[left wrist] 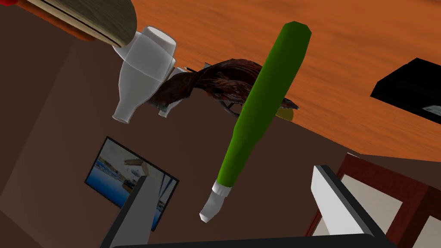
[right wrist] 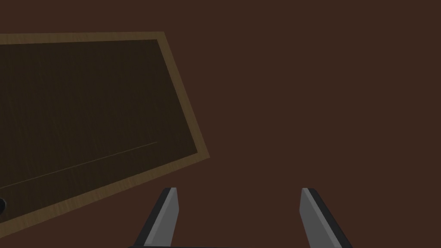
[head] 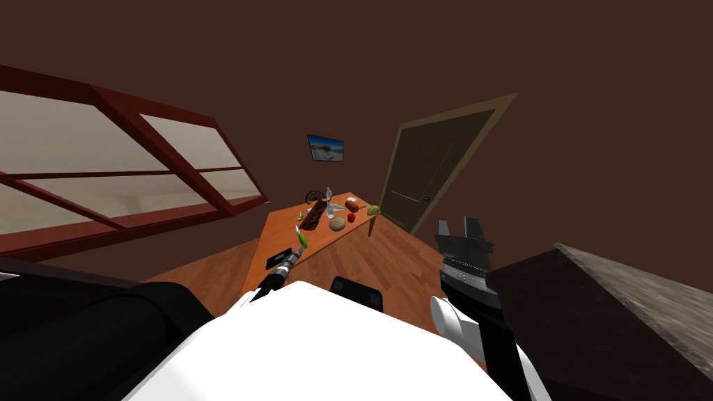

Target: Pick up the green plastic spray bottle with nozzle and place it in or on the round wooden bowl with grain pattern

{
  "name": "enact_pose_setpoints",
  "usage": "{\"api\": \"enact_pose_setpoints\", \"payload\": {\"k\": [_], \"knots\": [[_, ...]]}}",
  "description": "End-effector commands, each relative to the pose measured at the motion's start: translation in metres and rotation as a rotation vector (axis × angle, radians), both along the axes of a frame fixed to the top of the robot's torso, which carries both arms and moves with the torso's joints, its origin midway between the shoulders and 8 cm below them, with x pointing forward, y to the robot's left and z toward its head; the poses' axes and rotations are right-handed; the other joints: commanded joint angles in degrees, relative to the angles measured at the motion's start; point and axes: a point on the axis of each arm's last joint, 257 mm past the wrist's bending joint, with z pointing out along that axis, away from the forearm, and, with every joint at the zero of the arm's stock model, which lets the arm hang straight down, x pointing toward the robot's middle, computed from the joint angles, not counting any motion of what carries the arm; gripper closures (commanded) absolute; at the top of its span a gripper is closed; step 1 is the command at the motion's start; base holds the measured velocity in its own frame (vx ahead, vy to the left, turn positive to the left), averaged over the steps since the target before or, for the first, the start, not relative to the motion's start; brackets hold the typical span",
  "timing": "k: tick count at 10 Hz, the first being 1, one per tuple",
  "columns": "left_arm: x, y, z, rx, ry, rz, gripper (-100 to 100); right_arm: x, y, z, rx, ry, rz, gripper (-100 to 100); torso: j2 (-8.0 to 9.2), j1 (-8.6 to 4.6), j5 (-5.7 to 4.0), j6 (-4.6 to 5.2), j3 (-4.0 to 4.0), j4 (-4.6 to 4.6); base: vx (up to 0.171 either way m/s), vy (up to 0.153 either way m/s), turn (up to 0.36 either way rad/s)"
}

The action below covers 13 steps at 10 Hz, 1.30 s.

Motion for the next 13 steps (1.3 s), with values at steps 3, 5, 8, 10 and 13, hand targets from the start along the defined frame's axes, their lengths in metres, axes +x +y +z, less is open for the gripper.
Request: {"api": "enact_pose_setpoints", "payload": {"k": [3,5,8,10,13], "knots": [[-0.045,0.042,-0.036,0.056,0.160,0.062,-100,0.000,0.000,0.000,0.000,0.000,0.000,0,-0.09,-0.01,-0.01,0.00,-0.05,-0.02,0.122,-0.115,-0.042],[-0.064,0.065,-0.046,0.083,0.224,0.095,-100,0.000,0.000,0.000,0.000,0.000,0.000,0,-0.06,0.14,0.02,0.00,-0.04,-0.02,0.114,-0.086,-0.042],[-0.079,0.087,-0.051,0.108,0.277,0.127,-100,0.000,0.000,0.000,0.000,0.000,0.000,0,0.09,0.22,0.04,0.00,0.05,0.02,0.075,-0.056,-0.032],[-0.098,0.119,-0.053,0.145,0.339,0.173,-100,0.000,0.000,0.000,0.000,0.000,0.000,0,0.14,0.29,0.05,0.00,0.08,0.03,0.083,-0.056,-0.044],[-0.112,0.149,-0.048,0.183,0.387,0.212,-100,0.000,0.000,0.000,0.000,0.000,0.000,0,-0.01,0.21,0.03,0.00,-0.02,-0.01,0.105,-0.063,-0.039]]}}
